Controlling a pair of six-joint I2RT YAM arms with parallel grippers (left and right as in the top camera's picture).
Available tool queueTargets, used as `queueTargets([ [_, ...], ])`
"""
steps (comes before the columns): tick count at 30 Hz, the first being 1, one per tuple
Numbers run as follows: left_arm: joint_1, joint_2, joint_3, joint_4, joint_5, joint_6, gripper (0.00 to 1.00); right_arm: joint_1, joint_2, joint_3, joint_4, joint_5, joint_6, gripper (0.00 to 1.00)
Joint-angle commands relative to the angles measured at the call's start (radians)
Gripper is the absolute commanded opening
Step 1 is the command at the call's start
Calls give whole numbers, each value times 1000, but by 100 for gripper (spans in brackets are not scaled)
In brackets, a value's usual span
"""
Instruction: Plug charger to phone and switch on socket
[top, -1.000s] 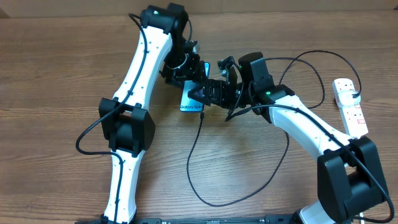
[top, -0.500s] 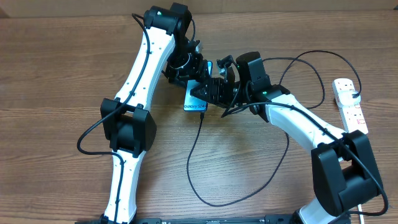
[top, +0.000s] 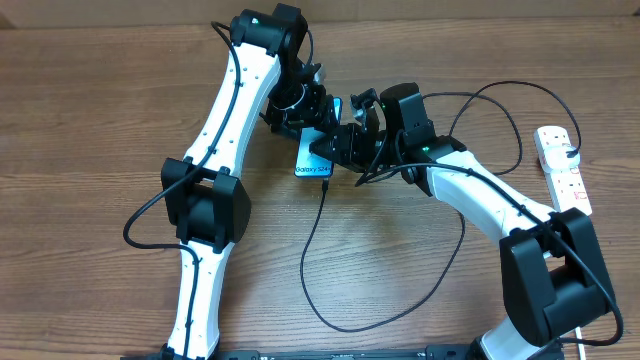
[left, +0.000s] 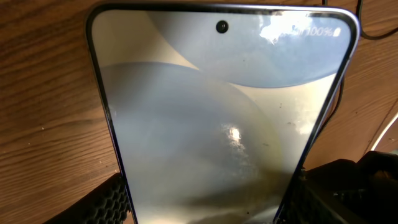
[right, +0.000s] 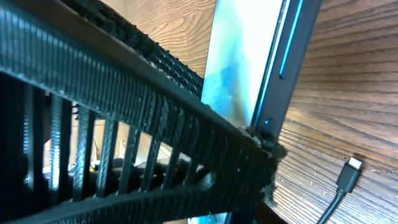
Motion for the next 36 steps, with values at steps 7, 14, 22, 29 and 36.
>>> queueTargets([
  [7, -8, -32, 9, -8, 39, 2, 63, 2, 2, 0, 18, 48, 3, 37],
  [14, -8, -32, 9, -9, 46, 18, 63, 4, 3, -10, -4, 64, -16, 48],
  [22, -8, -32, 9, -13, 50, 18, 63, 9, 3, -10, 17, 59, -15, 39],
  [29, -8, -32, 9, -12, 98, 33, 64, 33, 4, -10, 37, 86, -15, 40],
  [36, -8, -32, 9, -18, 97, 48, 64, 37, 4, -10, 37, 90, -16, 27],
])
